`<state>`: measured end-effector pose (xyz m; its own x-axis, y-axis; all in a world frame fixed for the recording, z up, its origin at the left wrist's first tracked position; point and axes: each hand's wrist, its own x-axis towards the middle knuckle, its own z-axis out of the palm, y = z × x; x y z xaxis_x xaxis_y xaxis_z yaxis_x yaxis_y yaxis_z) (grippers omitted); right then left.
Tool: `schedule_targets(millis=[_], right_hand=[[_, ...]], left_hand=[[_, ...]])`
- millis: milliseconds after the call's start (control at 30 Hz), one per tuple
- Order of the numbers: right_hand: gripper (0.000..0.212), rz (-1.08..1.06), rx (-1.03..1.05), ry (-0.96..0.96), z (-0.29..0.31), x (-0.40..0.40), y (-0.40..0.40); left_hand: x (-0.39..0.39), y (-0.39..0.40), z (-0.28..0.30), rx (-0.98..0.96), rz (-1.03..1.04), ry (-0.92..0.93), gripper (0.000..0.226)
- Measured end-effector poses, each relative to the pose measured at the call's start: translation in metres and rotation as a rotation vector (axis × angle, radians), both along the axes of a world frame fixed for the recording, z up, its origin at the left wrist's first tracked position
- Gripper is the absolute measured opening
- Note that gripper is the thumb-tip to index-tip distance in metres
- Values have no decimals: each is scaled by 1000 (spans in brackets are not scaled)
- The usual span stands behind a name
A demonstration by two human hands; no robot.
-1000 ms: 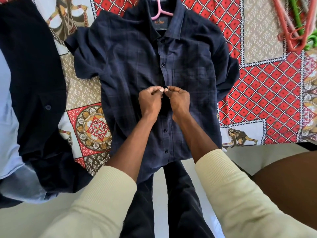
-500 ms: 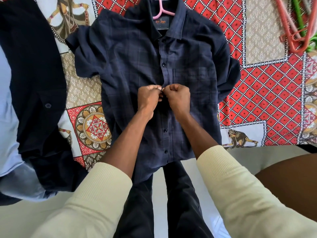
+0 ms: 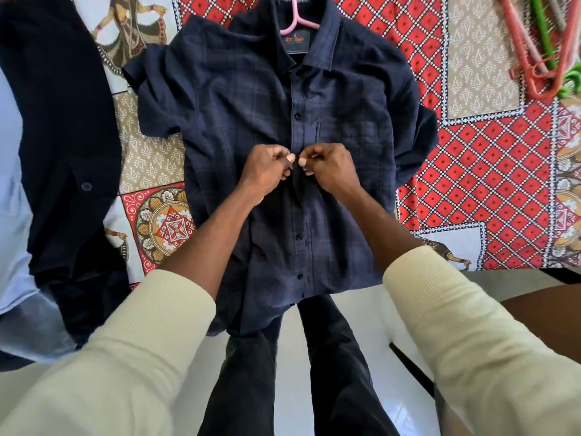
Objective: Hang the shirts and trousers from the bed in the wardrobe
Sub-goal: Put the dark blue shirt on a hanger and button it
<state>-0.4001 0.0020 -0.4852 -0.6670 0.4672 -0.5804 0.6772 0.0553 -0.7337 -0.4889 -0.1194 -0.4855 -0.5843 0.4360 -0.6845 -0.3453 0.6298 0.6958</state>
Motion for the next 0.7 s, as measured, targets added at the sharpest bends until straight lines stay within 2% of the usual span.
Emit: schedule_targets(millis=[100, 167, 200, 267, 367, 467, 567, 633, 700], right_hand=[[10, 242, 253, 92, -4, -3, 2], [14, 331, 378, 128, -10, -2, 2], [16, 278, 403, 129, -12, 0, 1], [16, 17, 362, 105, -10, 5, -4], [16, -247, 304, 76, -1, 26, -25], [13, -316, 290, 14, 6, 63, -65], [18, -265, 328, -115, 10, 114, -114], [26, -225, 300, -142, 13, 144, -149], [30, -162, 243, -158, 14, 161, -181]], left_hand=[[-18, 2, -3, -50, -201, -27, 27], [-27, 6, -5, -118, -319, 58, 26], [-28, 8, -6, -144, -350, 192, 23], [-18, 2, -6, -146, -315, 500, 16], [25, -31, 0, -66, -172, 716, 13], [73, -80, 3, -136, -223, 819, 26], [115, -137, 5, -393, -387, 894, 57], [135, -173, 6, -533, -294, 852, 68], [143, -206, 2, -629, -100, 732, 64]])
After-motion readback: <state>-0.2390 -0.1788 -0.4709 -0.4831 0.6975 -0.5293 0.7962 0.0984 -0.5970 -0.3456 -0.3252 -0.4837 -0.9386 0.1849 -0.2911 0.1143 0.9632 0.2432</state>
